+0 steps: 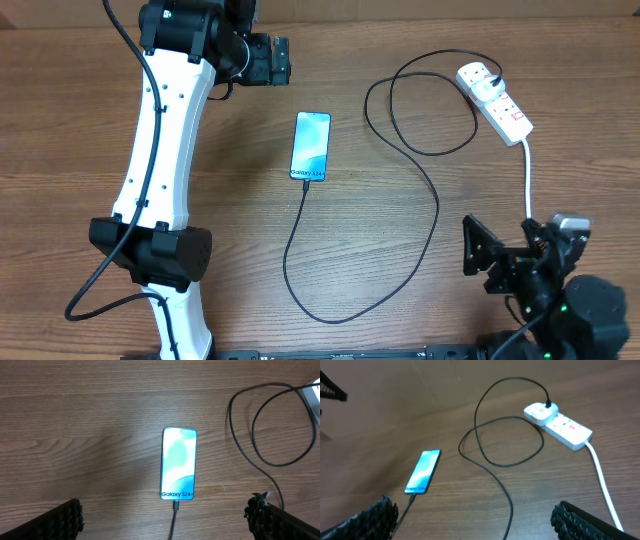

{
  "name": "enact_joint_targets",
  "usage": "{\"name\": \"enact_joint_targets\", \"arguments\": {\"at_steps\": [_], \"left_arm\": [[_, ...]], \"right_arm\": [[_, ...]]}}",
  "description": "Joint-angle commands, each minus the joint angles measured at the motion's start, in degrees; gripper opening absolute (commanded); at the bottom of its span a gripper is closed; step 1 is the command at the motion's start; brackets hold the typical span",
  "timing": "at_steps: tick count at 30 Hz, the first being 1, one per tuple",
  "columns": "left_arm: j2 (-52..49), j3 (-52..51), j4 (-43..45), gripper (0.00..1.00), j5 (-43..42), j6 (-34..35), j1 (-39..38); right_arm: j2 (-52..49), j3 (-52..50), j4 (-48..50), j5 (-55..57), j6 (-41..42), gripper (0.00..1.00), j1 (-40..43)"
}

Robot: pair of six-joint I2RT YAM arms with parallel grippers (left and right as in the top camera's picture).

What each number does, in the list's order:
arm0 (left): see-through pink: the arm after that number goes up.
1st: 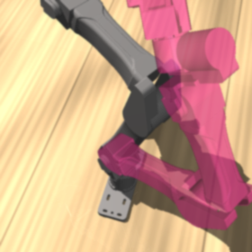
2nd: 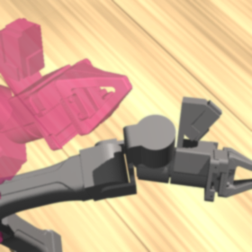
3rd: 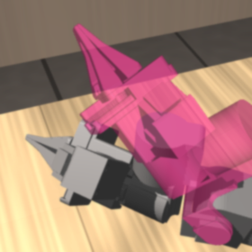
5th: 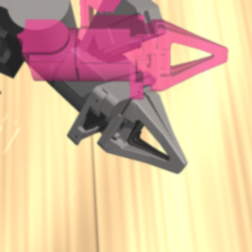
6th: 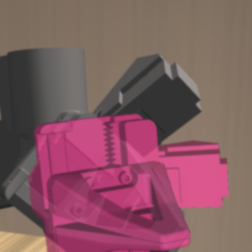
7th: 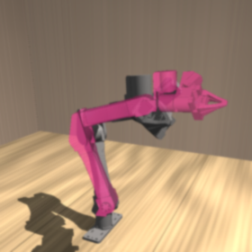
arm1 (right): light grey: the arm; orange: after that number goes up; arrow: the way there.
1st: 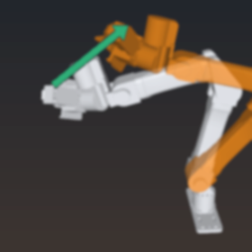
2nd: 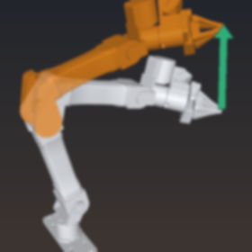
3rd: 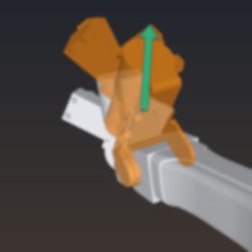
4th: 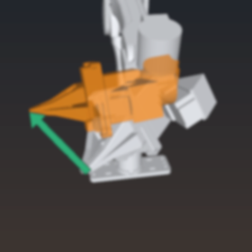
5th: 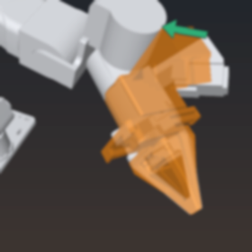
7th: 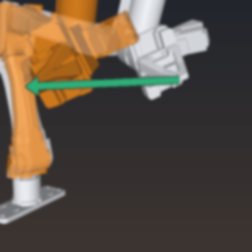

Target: Plug charger to phone and switch on socket

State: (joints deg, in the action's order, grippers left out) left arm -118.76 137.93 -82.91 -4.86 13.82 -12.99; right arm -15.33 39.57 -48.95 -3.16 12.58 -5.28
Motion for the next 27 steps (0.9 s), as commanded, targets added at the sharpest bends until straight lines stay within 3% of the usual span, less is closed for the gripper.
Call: {"name": "enact_joint_targets", "arguments": {"at_steps": [1, 13, 27], "left_arm": [[-0.5, -0.2, 0.0, 1.00, 0.4, 0.5, 0.2], [-0.5, -0.2, 0.0, 1.00, 0.4, 0.5, 0.2], [-0.5, -0.2, 0.0, 1.00, 0.4, 0.5, 0.2]], "right_arm": [[4.1, -5.6, 4.0, -0.5, -1.1, 1.00, 0.6], [15.0, -22.8, 20.1, -2.6, -1.2, 1.00, 5.1], [15.2, -34.1, 42.6, -5.5, -7.1, 1.00, 5.1]]}}
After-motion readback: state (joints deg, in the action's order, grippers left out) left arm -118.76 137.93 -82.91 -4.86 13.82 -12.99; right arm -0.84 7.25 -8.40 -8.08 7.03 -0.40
